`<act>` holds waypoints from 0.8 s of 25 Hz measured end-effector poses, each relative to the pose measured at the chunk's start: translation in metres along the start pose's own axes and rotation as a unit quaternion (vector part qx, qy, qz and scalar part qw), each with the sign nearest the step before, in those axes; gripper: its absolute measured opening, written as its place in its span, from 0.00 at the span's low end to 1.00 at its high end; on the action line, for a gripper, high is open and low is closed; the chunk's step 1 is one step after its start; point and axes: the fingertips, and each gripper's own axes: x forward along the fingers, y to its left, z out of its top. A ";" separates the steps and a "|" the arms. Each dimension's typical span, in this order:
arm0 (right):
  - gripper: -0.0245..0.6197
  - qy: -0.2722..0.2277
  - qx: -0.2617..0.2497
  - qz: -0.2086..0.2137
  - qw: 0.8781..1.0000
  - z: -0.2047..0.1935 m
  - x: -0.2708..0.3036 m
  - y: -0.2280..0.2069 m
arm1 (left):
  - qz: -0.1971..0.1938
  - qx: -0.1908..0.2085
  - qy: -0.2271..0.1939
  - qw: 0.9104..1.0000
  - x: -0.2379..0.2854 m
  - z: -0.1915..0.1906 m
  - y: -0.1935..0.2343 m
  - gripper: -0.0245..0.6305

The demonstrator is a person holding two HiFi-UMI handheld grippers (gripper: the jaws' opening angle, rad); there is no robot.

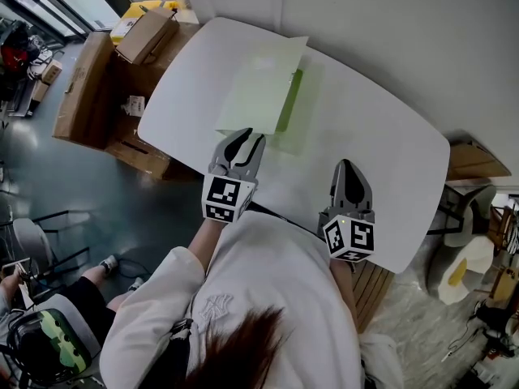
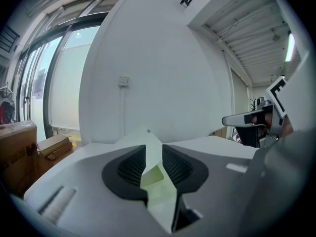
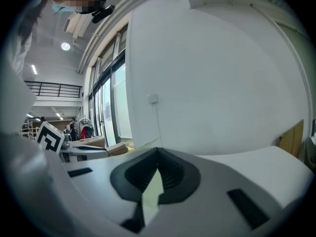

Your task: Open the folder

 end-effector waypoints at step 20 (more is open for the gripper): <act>0.05 -0.016 0.001 0.003 1.000 0.001 -0.047 -0.010 | 0.025 -0.021 -0.030 0.999 -0.029 0.010 -0.034 0.09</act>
